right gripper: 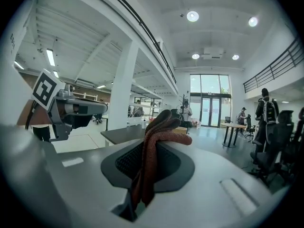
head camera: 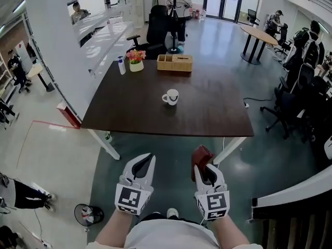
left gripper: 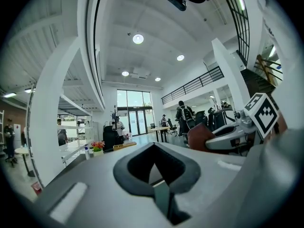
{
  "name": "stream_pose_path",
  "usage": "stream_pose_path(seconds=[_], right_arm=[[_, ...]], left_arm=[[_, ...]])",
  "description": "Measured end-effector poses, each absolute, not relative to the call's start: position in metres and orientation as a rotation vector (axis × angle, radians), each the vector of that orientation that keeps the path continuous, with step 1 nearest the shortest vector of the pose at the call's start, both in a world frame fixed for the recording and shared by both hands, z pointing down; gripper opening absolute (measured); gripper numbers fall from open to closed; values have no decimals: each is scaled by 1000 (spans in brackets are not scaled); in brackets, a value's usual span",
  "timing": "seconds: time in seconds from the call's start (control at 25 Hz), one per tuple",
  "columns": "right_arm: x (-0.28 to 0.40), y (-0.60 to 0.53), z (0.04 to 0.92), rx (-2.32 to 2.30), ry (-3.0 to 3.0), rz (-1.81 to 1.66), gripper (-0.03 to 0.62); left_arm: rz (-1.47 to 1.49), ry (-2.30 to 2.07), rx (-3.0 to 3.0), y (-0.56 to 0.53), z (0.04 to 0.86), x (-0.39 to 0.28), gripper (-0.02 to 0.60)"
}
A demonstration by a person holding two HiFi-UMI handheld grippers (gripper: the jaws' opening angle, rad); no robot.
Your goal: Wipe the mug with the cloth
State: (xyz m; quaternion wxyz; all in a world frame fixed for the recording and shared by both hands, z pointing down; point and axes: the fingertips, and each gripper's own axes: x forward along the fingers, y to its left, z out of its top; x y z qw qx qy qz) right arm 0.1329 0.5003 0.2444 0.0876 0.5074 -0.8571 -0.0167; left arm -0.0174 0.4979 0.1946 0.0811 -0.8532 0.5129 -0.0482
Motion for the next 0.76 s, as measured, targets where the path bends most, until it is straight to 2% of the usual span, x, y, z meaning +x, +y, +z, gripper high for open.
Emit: stream_pose_path(seconds=[0.76], right_arm=[[132,501,247,1514,-2545,-64,75]], left_arm=[[-130,1545,-2528,504,201,-20,0]])
